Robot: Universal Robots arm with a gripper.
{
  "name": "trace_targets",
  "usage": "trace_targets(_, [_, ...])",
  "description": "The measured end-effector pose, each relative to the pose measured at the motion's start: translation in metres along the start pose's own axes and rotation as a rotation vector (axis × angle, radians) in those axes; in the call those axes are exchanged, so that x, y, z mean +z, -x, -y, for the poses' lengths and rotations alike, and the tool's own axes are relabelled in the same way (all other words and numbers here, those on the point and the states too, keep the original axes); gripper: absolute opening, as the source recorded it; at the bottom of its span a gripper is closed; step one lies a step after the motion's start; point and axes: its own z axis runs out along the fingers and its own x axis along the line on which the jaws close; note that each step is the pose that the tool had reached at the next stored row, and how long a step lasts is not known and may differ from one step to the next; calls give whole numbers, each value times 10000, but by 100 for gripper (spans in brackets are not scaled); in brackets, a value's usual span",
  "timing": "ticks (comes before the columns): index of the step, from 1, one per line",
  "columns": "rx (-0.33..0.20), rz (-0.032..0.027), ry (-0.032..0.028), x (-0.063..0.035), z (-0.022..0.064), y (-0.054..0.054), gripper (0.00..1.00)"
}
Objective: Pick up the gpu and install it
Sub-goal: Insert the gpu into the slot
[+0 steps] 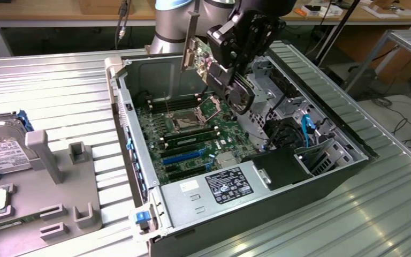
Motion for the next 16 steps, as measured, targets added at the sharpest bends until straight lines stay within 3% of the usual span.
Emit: trace_targets(16, [-880, -75, 18, 2, 0, 0, 27])
